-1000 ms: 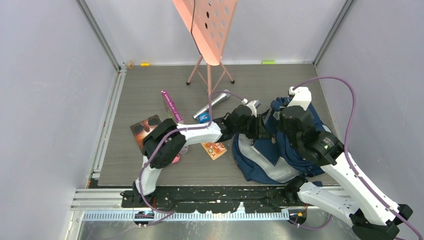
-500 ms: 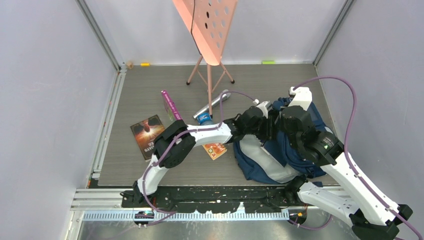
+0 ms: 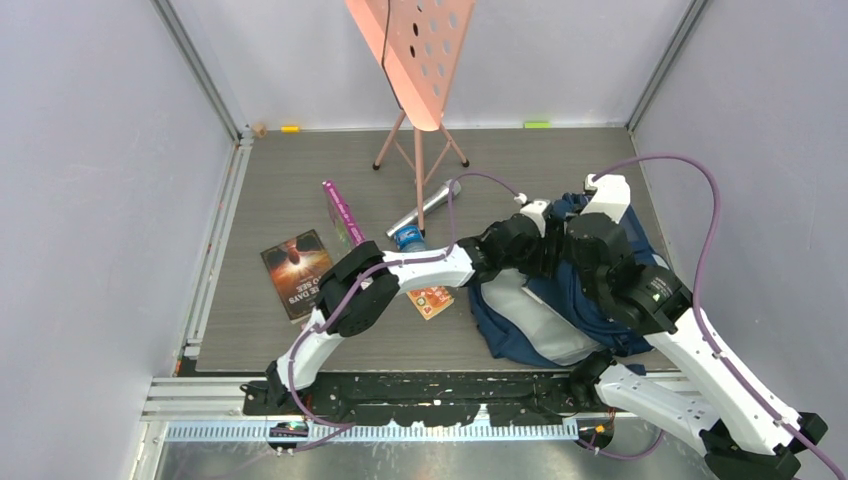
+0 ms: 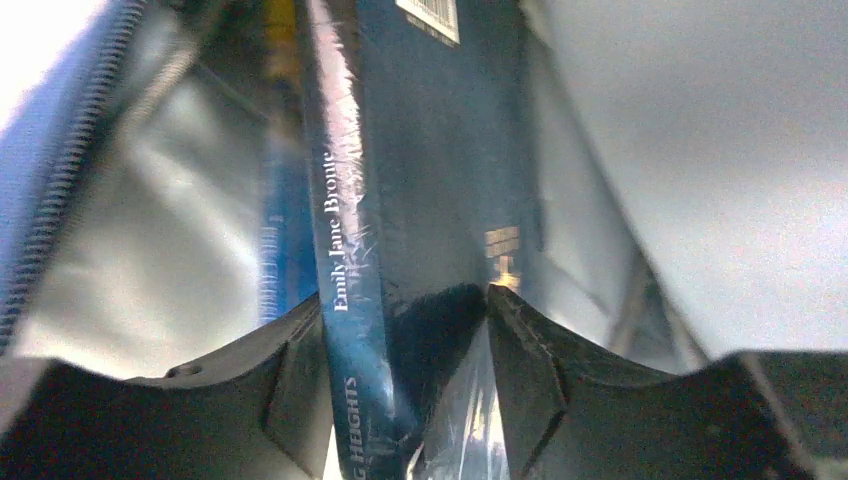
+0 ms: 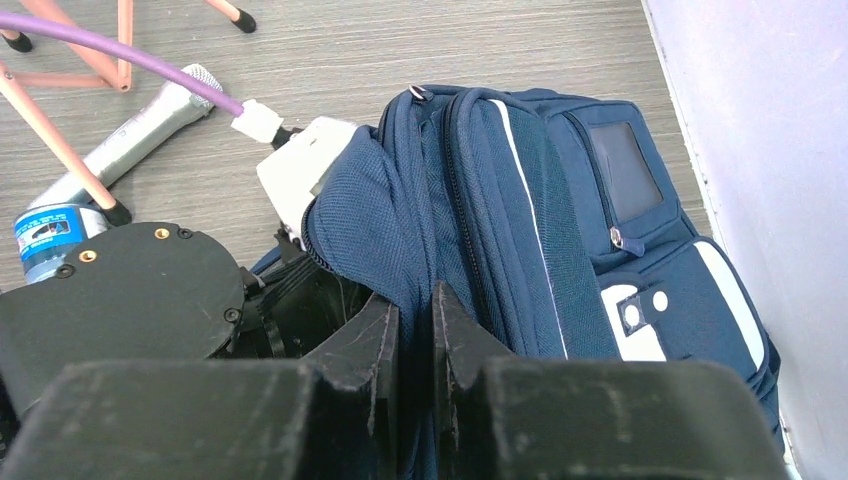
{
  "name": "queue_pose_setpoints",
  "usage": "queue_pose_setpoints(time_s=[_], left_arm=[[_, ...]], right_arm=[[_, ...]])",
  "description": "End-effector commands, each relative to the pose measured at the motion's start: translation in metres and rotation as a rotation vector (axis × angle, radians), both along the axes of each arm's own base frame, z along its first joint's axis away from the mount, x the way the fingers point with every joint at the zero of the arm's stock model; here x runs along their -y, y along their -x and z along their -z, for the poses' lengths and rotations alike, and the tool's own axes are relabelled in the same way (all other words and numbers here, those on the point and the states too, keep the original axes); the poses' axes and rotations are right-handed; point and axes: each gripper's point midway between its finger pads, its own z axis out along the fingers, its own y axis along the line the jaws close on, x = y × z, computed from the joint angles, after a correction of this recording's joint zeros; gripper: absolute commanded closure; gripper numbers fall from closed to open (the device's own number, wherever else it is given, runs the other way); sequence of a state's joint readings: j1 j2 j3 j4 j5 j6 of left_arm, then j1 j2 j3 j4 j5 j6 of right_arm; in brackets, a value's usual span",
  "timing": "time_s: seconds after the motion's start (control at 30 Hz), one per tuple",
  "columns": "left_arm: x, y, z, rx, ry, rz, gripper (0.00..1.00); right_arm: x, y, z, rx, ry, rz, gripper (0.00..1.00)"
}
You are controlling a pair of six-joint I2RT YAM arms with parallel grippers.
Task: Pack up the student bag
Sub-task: Place the book in the student bag.
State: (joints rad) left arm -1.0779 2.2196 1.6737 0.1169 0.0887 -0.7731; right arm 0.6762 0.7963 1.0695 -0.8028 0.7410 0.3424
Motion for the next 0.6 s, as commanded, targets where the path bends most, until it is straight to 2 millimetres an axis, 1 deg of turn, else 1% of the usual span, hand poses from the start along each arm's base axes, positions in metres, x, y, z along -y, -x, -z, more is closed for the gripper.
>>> queue_pose_setpoints(time_s=[0.0,0.1,0.23,0.27,0.37,0.43,0.5,0.57], left_arm=[[-0.023,-0.026,-0.030,0.230,-0.066,-0.068,0.40],[-0.033,-0.023,-0.037,0.272,-0.080,-0.053,0.28],[-0.040,-0.012,-0.058,0.332,-0.049,-0.033,0.20],[-0.043,-0.007,-0.058,0.354,-0.057,-0.031,0.19],[-0.049,-0.001,-0.071,0.410,-0.045,-0.021,0.17],[-0.056,0.002,-0.079,0.431,-0.040,-0.016,0.17],[-0.068,0.004,-0.090,0.455,-0.044,-0.025,0.16],[-0.089,0.000,-0.104,0.489,-0.073,-0.087,0.16]], right_arm=[[0.005,0.000,-0.041,0.141,-0.101,0.031,1.00],[0.007,0.000,-0.040,0.143,-0.094,0.040,1.00],[0.009,0.000,-0.036,0.135,-0.084,0.047,1.00],[0.009,0.000,-0.036,0.133,-0.082,0.047,1.00],[0.011,0.001,-0.035,0.131,-0.075,0.053,1.00],[0.013,0.002,-0.035,0.130,-0.065,0.061,1.00],[0.015,0.002,-0.035,0.133,-0.061,0.067,1.00],[0.017,0.003,-0.034,0.136,-0.056,0.070,1.00]])
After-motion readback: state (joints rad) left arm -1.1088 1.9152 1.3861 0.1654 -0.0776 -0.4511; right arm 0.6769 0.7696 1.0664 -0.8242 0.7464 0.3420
